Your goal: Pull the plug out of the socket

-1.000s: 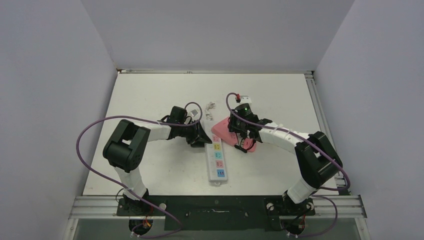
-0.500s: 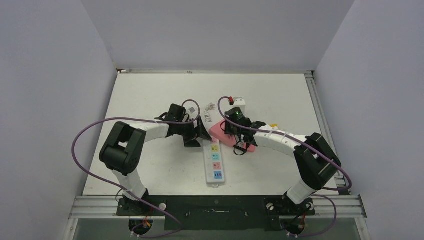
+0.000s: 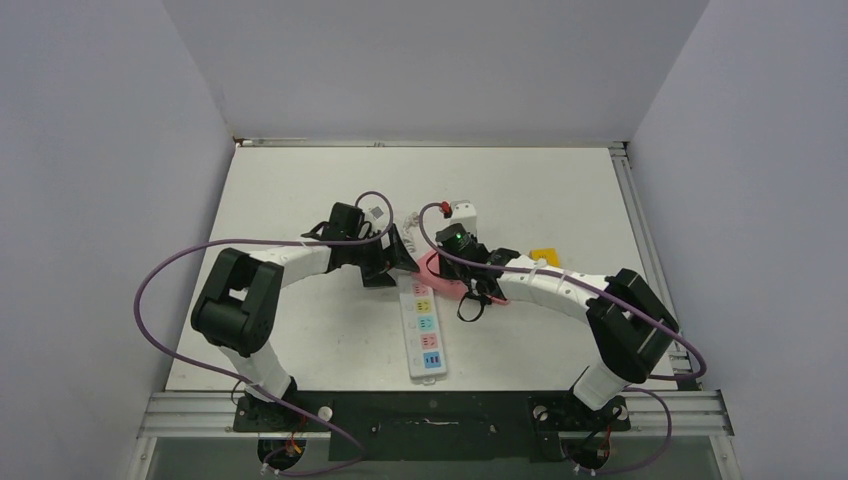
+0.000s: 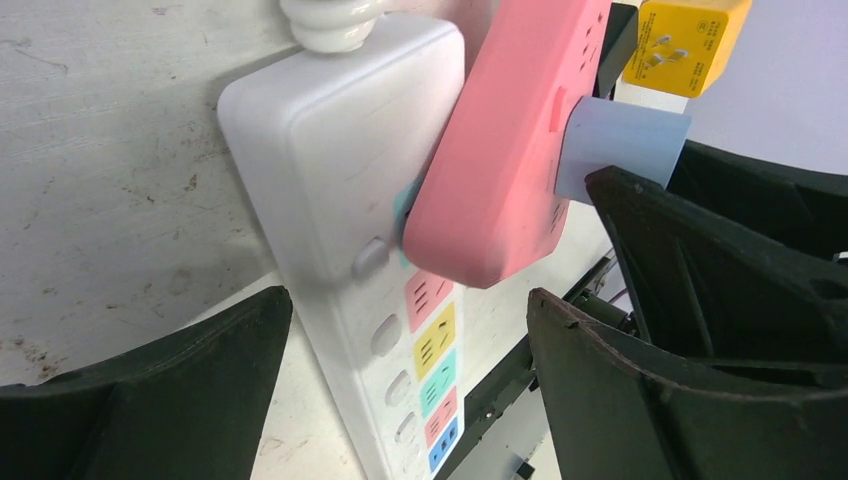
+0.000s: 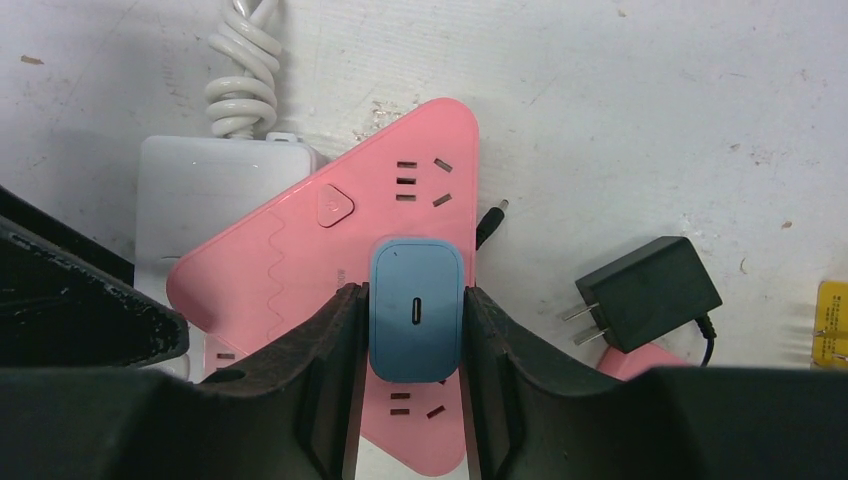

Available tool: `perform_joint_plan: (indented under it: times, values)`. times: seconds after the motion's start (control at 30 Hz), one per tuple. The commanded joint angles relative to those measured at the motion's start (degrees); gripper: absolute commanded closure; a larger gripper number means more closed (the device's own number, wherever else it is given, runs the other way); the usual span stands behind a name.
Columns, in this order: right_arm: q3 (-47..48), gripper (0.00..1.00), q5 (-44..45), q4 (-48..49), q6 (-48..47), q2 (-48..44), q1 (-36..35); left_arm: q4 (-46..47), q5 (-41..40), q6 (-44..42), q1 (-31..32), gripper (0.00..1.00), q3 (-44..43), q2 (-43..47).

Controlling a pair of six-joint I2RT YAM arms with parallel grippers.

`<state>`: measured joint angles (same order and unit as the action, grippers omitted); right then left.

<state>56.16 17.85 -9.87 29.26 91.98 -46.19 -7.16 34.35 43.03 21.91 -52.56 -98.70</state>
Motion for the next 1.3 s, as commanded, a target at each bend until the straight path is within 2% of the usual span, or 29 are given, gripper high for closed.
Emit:
perform_joint_plan:
  times: [0.0, 0.3, 0.53, 0.7, 1.1, 1.27]
  values:
    - [2.3, 0.95, 1.5, -0.4, 0.4, -1.7, -1.5, 3.2, 1.0, 1.0, -0.3, 0.15, -0.5, -0.8]
    - [2.4, 0.95, 1.6, -0.6, 0.5, -1.5, -2.3, 2.3, 0.2, 1.0, -0.3, 0.21, -0.3, -2.7]
    - [2.8, 0.95, 2.1, -1.1, 0.4, -1.5, -2.4, -2.4, -2.4, -1.7, 0.0, 0.37, -0.6, -4.4]
    - [3.4, 0.95, 1.6, -1.2, 0.5, -1.3, -2.4, -3.7, -3.3, -2.5, 0.5, 0.45, -0.1, -6.4]
    - [3.3, 0.95, 1.8, -1.7, 0.4, -1.3, -2.4, -5.4, -5.0, -3.4, 2.1, 0.49, -1.7, -10.8]
    - [1.9, 0.95, -1.9, -0.5, 1.3, -2.8, -1.0, -5.9, -5.8, -3.7, 2.3, 0.5, -2.2, -11.7]
